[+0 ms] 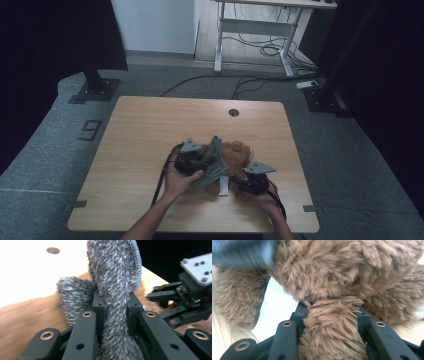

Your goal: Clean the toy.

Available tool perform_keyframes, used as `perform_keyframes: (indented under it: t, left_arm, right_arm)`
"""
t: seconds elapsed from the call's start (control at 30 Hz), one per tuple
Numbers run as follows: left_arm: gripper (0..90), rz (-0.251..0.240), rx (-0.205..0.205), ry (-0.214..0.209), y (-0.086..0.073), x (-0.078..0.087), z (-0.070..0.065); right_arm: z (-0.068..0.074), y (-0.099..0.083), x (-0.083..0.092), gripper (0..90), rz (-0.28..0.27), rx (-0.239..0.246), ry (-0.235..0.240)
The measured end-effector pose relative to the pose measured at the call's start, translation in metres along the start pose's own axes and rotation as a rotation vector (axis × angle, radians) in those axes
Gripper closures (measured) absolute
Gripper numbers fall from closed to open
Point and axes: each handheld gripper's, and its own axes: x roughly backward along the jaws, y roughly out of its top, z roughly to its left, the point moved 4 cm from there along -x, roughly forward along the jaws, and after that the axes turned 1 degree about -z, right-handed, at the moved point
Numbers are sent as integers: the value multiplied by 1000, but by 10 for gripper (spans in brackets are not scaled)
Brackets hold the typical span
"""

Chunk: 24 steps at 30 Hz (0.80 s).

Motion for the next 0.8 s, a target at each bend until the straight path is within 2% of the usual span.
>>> perform_keyframes:
  t: [0.07, 0.1, 0.17, 0.3, 0.4, 0.47, 0.6, 0.73, 0.8]
  left_arm:
    - [745, -30, 33, -1, -2, 19, 14]
    - [744, -46, 36, 9, -2, 27, 19]
    - [744, -63, 34, 33, -4, 41, 27]
    - [742, -82, 88, 46, -13, 60, 52]
    - [741, -83, 151, 31, -26, 63, 68]
    - [739, -68, 175, 24, -30, 65, 77]
    - [739, -63, 194, 48, -38, 70, 85]
    - [741, -42, 196, 112, -46, 74, 94]
    - [742, -35, 213, 119, -51, 73, 99]
  right_arm:
    - [0, 0, 0, 588, -3, 1, 1]
    - [0, 0, 0, 588, -3, 2, 1]
    - [0, 0, 0, 588, -2, 3, 0]
    - [0, -1, 0, 588, -6, 3, 2]
    - [0, -1, 0, 587, -8, 2, 2]
    - [0, -1, 0, 586, -9, 1, 4]
    - [1, -2, 1, 585, -8, -1, 0]
    - [1, -2, 0, 585, -11, -2, 0]
    - [1, -2, 0, 586, -11, -2, 0]
